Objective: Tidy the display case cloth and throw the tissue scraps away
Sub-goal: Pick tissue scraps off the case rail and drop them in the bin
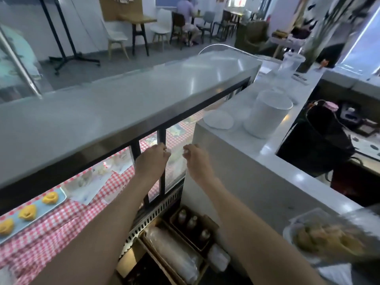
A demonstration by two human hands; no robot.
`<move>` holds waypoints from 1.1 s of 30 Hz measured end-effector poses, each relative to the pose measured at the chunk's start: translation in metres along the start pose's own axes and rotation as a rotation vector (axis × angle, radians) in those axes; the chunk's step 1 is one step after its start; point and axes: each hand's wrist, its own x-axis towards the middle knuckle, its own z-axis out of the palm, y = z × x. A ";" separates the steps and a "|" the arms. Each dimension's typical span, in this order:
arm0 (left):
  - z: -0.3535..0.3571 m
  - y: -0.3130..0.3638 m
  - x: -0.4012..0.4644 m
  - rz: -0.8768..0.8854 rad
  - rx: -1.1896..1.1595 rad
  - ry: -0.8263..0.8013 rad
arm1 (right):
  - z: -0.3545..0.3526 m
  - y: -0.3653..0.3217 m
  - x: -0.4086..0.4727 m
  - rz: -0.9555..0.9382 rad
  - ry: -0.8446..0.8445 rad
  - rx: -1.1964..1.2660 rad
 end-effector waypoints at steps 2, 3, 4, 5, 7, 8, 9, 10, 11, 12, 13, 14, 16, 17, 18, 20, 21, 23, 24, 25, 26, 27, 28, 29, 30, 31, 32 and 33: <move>-0.007 0.008 0.012 0.067 0.004 -0.012 | -0.013 -0.008 0.007 0.028 0.044 -0.008; -0.011 0.014 0.019 0.098 0.002 -0.017 | -0.021 -0.011 0.013 0.042 0.072 -0.011; -0.015 0.020 0.026 0.122 -0.005 -0.020 | -0.029 -0.013 0.017 0.048 0.099 -0.020; -0.020 0.027 0.034 0.151 -0.009 -0.017 | -0.038 -0.015 0.021 0.058 0.132 -0.033; -0.031 0.043 0.048 0.208 -0.009 0.005 | -0.058 -0.017 0.029 0.076 0.192 -0.032; -0.037 0.053 0.056 0.235 -0.011 0.020 | -0.069 -0.018 0.033 0.082 0.228 -0.031; -0.043 0.063 0.064 0.263 -0.011 0.034 | -0.081 -0.018 0.036 0.084 0.264 -0.036; -0.047 0.072 0.072 0.286 -0.016 0.045 | -0.092 -0.018 0.040 0.086 0.293 -0.046; -0.052 0.084 0.080 0.314 -0.026 0.052 | -0.105 -0.018 0.045 0.089 0.319 -0.059; -0.055 0.094 0.087 0.339 -0.042 0.057 | -0.116 -0.016 0.050 0.085 0.343 -0.072; -0.058 0.107 0.094 0.356 -0.061 0.056 | -0.129 -0.014 0.056 0.082 0.366 -0.088; -0.060 0.118 0.100 0.369 -0.077 0.057 | -0.141 -0.011 0.062 0.074 0.387 -0.102; -0.063 0.144 0.114 0.376 -0.096 0.066 | -0.165 -0.004 0.073 0.063 0.434 -0.124; -0.063 0.158 0.120 0.376 -0.111 0.070 | -0.178 0.000 0.079 0.062 0.461 -0.130; -0.062 0.171 0.126 0.375 -0.133 0.076 | -0.189 0.004 0.085 0.065 0.486 -0.130; -0.055 0.198 0.139 0.388 -0.187 0.068 | -0.209 0.014 0.095 0.086 0.542 -0.133; -0.050 0.209 0.144 0.392 -0.222 0.053 | -0.216 0.020 0.099 0.106 0.569 -0.135; -0.038 0.233 0.156 0.424 -0.288 0.032 | -0.230 0.034 0.104 0.150 0.617 -0.139; -0.031 0.243 0.161 0.461 -0.315 0.023 | -0.236 0.042 0.105 0.171 0.634 -0.146; -0.024 0.255 0.166 0.496 -0.333 0.013 | -0.242 0.051 0.105 0.191 0.647 -0.156; -0.016 0.262 0.171 0.519 -0.348 0.001 | -0.245 0.058 0.105 0.208 0.653 -0.169; -0.010 0.271 0.173 0.527 -0.360 -0.022 | -0.250 0.065 0.105 0.224 0.655 -0.180; -0.003 0.278 0.176 0.527 -0.366 -0.043 | -0.253 0.072 0.105 0.243 0.652 -0.185; 0.003 0.283 0.177 0.520 -0.361 -0.063 | -0.255 0.078 0.105 0.263 0.646 -0.185; 0.008 0.286 0.178 0.515 -0.351 -0.075 | -0.255 0.083 0.105 0.282 0.637 -0.187; 0.014 0.291 0.179 0.508 -0.339 -0.086 | -0.256 0.089 0.106 0.297 0.629 -0.193; 0.020 0.294 0.180 0.505 -0.324 -0.088 | -0.256 0.094 0.108 0.305 0.622 -0.197; 0.024 0.296 0.181 0.502 -0.310 -0.090 | -0.256 0.100 0.109 0.312 0.618 -0.201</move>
